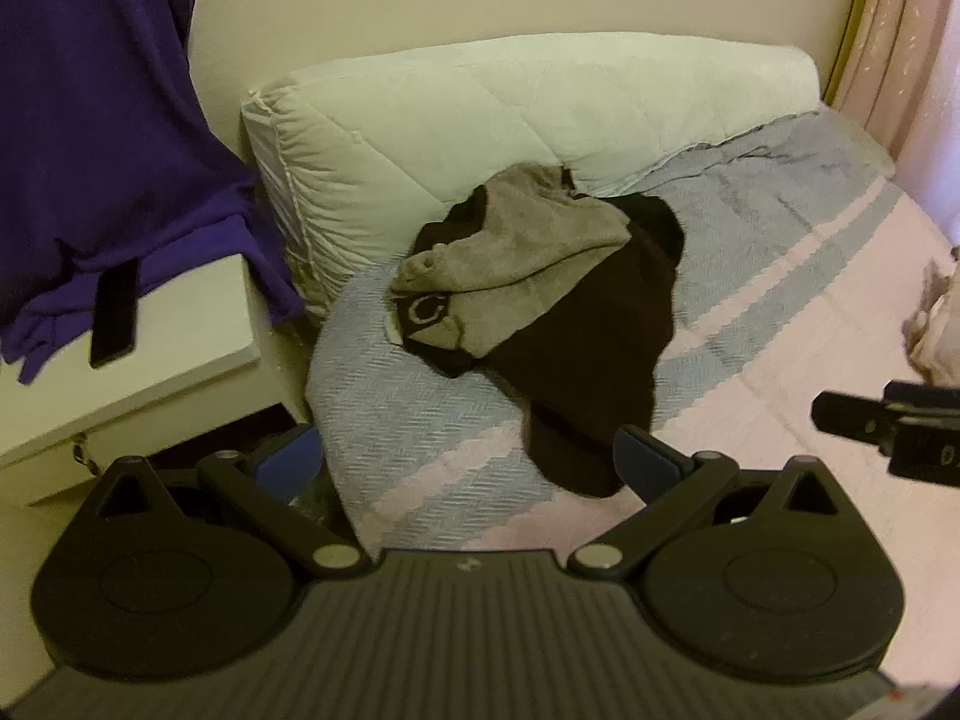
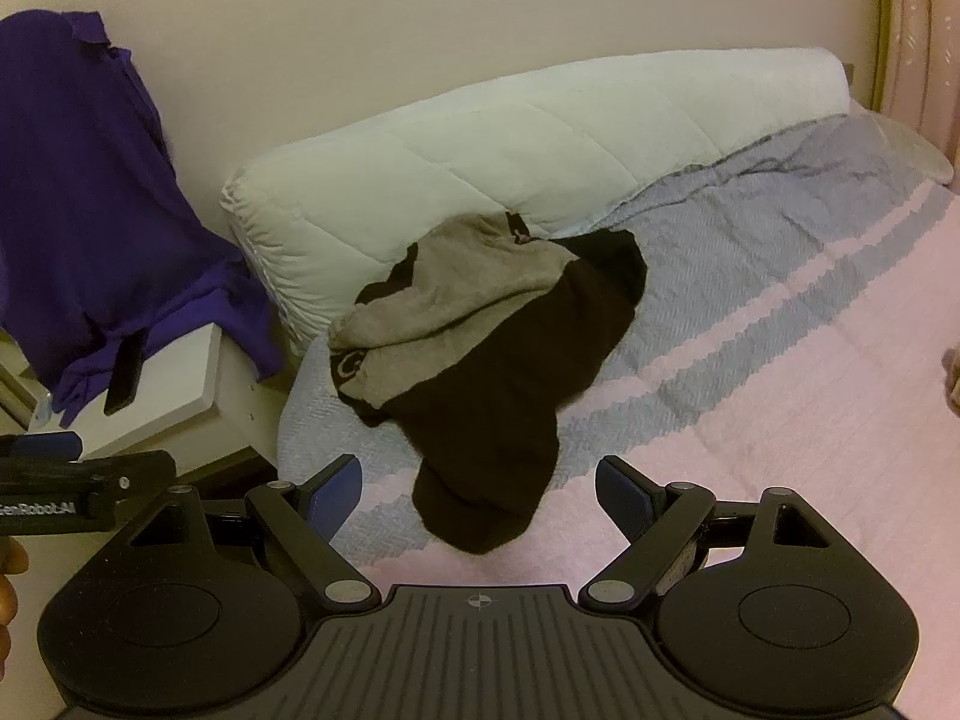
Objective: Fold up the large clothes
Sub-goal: 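Move both grippers toward the crumpled grey-and-black TJC sweater on the pillow, then grasp the sweater with the left gripper while the right gripper grasps another edge, then lift the sweater with both grippers and carry it over the open bed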
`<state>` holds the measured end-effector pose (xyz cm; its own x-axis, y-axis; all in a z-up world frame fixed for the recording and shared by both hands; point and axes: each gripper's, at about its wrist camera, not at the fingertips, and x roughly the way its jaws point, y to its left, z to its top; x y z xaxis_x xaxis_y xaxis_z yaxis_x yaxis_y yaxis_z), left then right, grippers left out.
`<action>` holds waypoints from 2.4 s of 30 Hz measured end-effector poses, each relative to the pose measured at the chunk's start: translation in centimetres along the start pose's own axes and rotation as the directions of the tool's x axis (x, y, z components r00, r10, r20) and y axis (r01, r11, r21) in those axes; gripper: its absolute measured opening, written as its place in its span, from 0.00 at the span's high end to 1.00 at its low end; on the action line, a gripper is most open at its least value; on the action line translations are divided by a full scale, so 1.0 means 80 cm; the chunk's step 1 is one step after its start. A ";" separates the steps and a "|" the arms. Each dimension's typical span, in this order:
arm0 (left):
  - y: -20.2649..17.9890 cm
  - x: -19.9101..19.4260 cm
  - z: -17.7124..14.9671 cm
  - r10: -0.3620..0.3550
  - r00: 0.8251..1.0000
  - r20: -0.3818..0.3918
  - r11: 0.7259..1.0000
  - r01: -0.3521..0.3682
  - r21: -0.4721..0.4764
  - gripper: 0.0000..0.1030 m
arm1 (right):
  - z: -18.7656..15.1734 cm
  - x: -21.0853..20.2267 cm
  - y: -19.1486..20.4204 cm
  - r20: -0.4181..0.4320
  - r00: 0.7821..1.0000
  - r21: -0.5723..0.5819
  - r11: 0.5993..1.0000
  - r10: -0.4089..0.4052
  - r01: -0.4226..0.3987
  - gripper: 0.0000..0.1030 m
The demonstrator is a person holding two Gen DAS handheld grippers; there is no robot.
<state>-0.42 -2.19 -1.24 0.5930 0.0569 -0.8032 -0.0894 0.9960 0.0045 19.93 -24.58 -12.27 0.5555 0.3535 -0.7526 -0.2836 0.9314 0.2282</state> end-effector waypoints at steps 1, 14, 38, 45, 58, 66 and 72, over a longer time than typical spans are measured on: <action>0.002 0.000 0.000 -0.014 1.000 0.001 1.000 0.014 -0.014 0.01 | -0.002 -0.001 -0.003 -0.001 1.000 0.003 1.000 -0.001 0.001 0.20; 0.052 0.100 0.060 -0.035 0.999 0.016 0.999 0.034 0.033 0.01 | 0.035 0.058 -0.019 0.005 0.992 -0.015 0.992 -0.124 0.124 0.20; 0.106 0.488 0.164 -0.282 0.945 -0.166 0.874 0.324 0.362 0.39 | 0.152 0.502 0.017 -0.064 0.975 -0.572 0.809 -0.212 0.138 0.20; 0.091 0.470 0.162 -0.293 0.943 -0.160 0.846 0.333 0.416 0.88 | 0.157 0.532 0.000 -0.111 0.972 -0.581 0.807 -0.208 0.106 0.86; -0.102 0.204 0.128 -0.613 0.778 -0.136 0.551 0.545 0.633 0.92 | 0.106 0.214 -0.137 0.082 0.974 -0.085 0.972 -0.212 0.219 0.97; -0.307 0.000 -0.024 -0.793 0.518 -0.321 0.183 0.705 0.685 0.92 | -0.049 -0.072 -0.269 0.153 0.914 0.154 0.922 -0.377 0.355 0.98; -0.444 -0.045 -0.146 -0.740 0.378 -0.557 -0.035 0.805 0.593 0.74 | -0.190 -0.209 -0.385 0.046 0.811 0.382 0.760 -0.584 0.526 0.96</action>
<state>-8.68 -38.60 -5.48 -0.1554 -0.7540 -0.6382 0.9546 0.0515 -0.2933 7.49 -60.53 -16.07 0.6520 -0.2532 -0.7147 0.3754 0.9268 0.0141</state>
